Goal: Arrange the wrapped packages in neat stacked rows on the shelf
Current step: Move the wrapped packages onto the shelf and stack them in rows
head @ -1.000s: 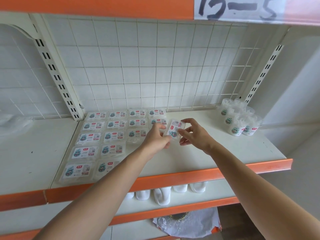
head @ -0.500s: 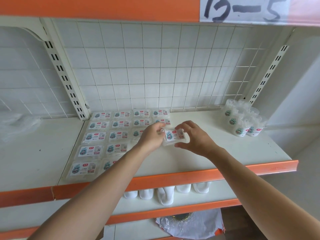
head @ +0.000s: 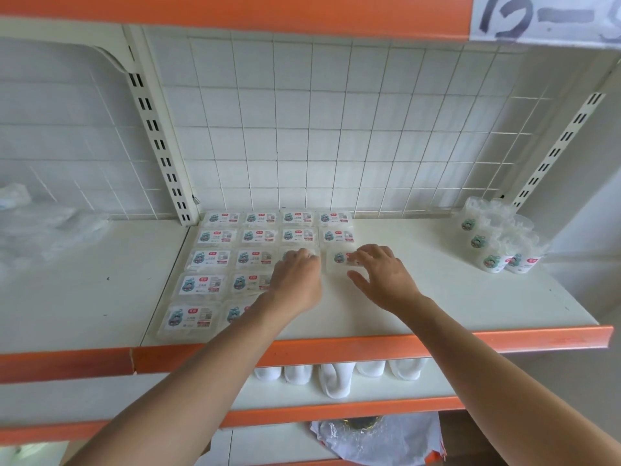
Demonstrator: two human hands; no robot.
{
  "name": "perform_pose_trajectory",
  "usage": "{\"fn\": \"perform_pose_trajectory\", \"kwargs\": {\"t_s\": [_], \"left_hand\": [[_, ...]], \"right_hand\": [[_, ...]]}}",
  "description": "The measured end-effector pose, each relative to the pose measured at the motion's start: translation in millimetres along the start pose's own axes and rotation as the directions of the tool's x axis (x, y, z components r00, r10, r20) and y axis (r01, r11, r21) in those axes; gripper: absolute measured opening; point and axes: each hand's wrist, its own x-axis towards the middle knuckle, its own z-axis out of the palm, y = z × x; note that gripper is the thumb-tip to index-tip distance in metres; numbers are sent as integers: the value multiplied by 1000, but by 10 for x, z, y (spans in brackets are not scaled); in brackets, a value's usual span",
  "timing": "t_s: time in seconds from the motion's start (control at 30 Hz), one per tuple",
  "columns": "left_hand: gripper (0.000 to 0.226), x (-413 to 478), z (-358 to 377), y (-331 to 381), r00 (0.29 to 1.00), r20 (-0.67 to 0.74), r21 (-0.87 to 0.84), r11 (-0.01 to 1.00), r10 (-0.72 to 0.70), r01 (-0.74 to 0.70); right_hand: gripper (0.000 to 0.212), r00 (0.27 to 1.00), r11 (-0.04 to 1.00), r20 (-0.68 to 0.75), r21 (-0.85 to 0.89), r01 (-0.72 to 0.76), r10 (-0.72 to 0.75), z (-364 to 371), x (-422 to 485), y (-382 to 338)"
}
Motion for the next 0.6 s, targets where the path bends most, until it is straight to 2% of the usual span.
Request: {"fn": "perform_pose_trajectory", "kwargs": {"t_s": [0.37, 0.6], "left_hand": [[24, -40, -35, -14, 999, 40, -11, 1000, 28, -27], [30, -28, -40, -77, 999, 35, -48, 998, 41, -39]], "right_hand": [[41, 1000, 1000, 21, 18, 0, -1, 59, 24, -107], [41, 1000, 1000, 8, -6, -23, 23, 50, 30, -155]]}}
